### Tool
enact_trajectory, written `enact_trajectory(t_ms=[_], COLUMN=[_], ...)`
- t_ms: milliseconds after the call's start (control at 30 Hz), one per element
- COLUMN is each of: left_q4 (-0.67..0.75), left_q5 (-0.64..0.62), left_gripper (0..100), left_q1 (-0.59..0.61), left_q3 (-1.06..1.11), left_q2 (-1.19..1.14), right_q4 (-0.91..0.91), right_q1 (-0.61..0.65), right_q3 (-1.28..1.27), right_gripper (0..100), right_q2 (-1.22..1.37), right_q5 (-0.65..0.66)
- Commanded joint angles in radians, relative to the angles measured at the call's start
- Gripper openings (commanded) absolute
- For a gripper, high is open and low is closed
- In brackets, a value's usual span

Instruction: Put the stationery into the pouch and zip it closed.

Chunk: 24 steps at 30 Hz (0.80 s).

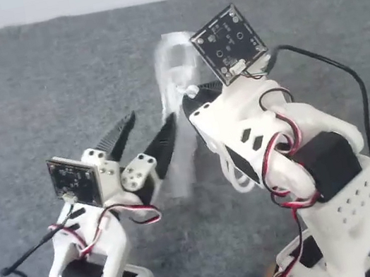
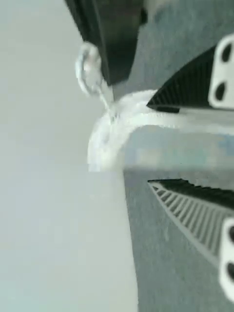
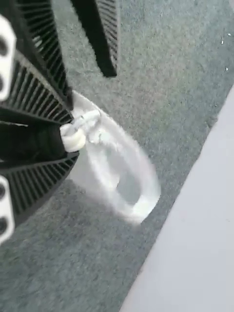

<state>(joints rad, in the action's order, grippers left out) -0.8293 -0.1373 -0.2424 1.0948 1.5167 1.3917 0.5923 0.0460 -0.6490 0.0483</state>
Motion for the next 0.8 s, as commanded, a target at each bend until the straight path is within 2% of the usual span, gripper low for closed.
enact_trajectory(t_ms=[0, 200, 333, 500, 633, 767], left_q4=[-0.114, -0.282, -0.365, -0.457, -0.46, -0.419], left_q5=[0.072, 0.146, 0.141, 0.141, 0.141, 0.141], left_gripper=[21, 21, 28, 29, 29, 29], left_q1=[0.031, -0.017, -0.054, -0.13, -0.201, -0.201], left_q3=[-0.104, -0.208, -0.272, -0.36, -0.346, -0.288], left_q2=[0.003, 0.003, 0.003, 0.003, 0.003, 0.003], right_q4=[0.008, 0.053, 0.081, 0.044, 0.007, -0.004], right_q1=[0.013, 0.059, 0.131, 0.145, 0.145, 0.145], right_q3=[0.08, 0.077, 0.072, 0.02, -0.028, -0.034], right_gripper=[0.5, 0.5, 0.5, 0.5, 0.5, 0.5], right_q2=[-0.044, -0.045, -0.042, -0.042, -0.047, -0.053], right_q5=[0.009, 0.003, -0.003, -0.041, -0.043, -0.043])
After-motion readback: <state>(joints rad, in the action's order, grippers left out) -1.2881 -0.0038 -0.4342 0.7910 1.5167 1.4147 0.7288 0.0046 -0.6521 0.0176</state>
